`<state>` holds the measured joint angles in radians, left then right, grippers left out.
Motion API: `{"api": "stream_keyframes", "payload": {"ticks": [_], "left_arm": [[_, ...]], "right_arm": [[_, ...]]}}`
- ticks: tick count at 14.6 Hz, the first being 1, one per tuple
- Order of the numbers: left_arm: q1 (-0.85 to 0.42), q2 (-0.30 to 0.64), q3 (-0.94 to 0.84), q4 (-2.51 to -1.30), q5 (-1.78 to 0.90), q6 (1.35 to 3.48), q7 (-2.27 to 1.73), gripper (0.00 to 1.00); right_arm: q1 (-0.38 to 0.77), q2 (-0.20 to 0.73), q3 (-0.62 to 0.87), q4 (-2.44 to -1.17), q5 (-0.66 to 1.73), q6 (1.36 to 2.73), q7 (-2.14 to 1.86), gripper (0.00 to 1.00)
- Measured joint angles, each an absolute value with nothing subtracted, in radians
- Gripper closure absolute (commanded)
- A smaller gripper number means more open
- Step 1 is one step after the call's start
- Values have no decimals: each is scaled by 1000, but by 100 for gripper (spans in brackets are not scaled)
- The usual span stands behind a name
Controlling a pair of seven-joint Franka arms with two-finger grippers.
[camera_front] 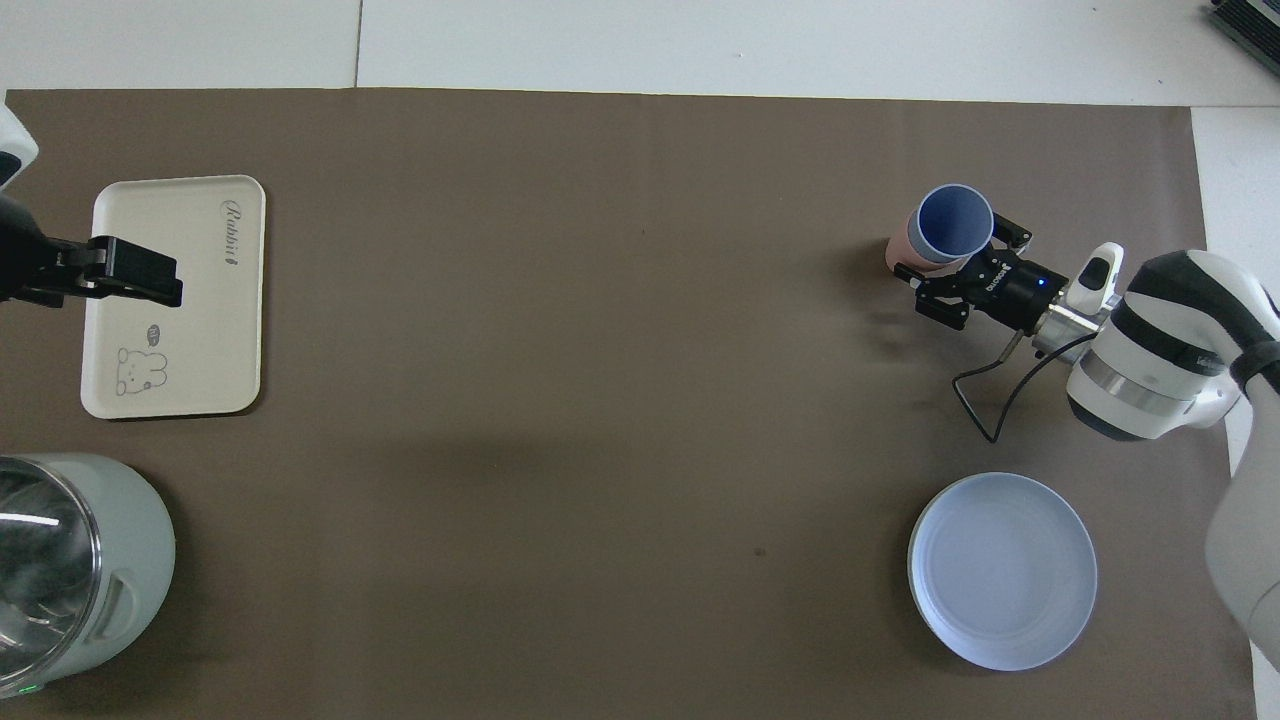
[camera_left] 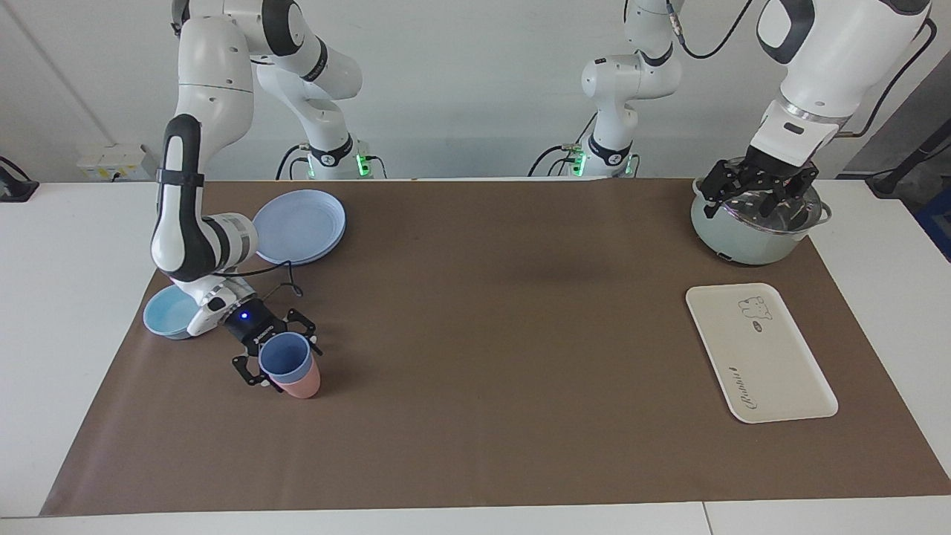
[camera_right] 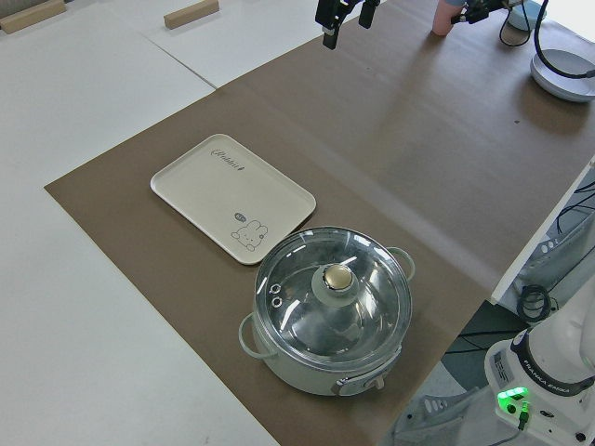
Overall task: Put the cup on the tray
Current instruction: 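Close the right gripper on the blue-and-pink cup rim, then lift the cup with the right gripper while the left gripper reaches toward it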
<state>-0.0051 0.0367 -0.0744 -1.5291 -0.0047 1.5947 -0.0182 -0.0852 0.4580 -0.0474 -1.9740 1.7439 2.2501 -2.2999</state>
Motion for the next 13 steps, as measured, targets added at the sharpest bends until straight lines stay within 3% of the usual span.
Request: {"api": "stream_keyframes", "payload": {"ticks": [4, 7, 9, 13], "left_arm": [[-5, 37, -74, -1529, -5, 1595, -18, 0], [-5, 37, -74, -1529, -5, 1595, -18, 0], [-4, 37, -73, -1529, -5, 1595, -18, 0], [-4, 37, -68, -1529, -5, 1604, -17, 0]], "right_arm": [[-68, 437, -45, -1965, 1744, 2349, -2302, 100], [15, 370, -43, -1958, 1686, 2513, -2118, 100], [82, 323, -42, -1946, 1558, 2590, -1920, 100], [120, 251, -42, -1936, 1197, 2610, -1587, 100]]}}
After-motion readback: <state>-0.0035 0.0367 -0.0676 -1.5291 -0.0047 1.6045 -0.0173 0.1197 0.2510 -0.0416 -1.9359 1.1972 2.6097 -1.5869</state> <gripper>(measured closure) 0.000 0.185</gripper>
